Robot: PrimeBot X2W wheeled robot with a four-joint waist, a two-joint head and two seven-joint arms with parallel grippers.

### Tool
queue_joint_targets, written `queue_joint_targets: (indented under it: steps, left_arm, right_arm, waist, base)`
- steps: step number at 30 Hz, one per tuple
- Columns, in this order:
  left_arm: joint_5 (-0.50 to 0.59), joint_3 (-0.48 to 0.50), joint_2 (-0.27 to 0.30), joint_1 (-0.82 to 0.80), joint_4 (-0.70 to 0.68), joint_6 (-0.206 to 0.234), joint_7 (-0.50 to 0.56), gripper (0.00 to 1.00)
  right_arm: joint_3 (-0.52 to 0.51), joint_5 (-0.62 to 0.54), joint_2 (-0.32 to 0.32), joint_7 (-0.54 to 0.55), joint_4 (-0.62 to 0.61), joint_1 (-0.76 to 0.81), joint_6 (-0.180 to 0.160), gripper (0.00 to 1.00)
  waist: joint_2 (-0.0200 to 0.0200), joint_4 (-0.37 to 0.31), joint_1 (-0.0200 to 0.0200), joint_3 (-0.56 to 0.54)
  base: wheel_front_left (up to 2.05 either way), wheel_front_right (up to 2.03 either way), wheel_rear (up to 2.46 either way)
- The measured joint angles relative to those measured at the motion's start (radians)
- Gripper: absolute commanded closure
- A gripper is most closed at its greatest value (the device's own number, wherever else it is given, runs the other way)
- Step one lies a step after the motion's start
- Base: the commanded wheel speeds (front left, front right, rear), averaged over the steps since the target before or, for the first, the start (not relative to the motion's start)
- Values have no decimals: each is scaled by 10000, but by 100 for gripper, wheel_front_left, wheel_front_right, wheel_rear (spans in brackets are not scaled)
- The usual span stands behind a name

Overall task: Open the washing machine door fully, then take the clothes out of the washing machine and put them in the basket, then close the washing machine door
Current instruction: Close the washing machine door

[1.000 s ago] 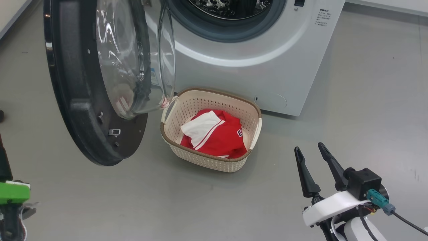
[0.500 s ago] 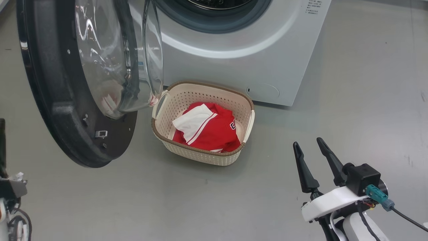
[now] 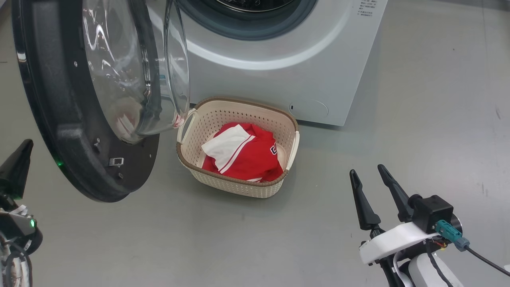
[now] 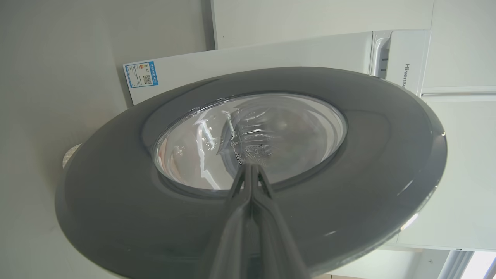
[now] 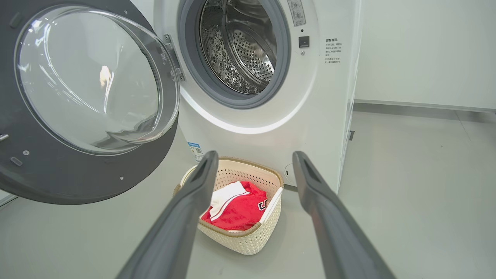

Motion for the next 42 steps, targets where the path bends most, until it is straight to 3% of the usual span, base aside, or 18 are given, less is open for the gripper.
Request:
queue_joint_targets:
  steps: [9, 21, 32, 42]
  left_arm:
    - [-397, -360, 29, 29, 52, 0, 942, 100]
    - [-953, -869, -357, 366, -69, 0, 1814, 100]
    - [-1304, -907, -769, 427, -378, 0, 1894, 100]
    - [-1743, -1133, -974, 427, -541, 0, 1801, 100]
  right_arm:
    - [0, 2, 13, 0, 31, -39, 0, 0]
    - [-17, -4, -50, 0, 31, -106, 0, 0]
    - [-2, -4, -44, 0, 58, -116, 2, 0]
    - [54, -4, 31, 0, 100, -203, 2, 0]
  waist:
    - [0, -23, 0, -24]
    - [0, -60, 0, 16]
    - [0, -192, 0, 21]
    - [0, -744, 0, 15]
  base:
    - [0, 0, 0]
    - [0, 0, 0]
    - [0, 0, 0]
    - [0, 0, 0]
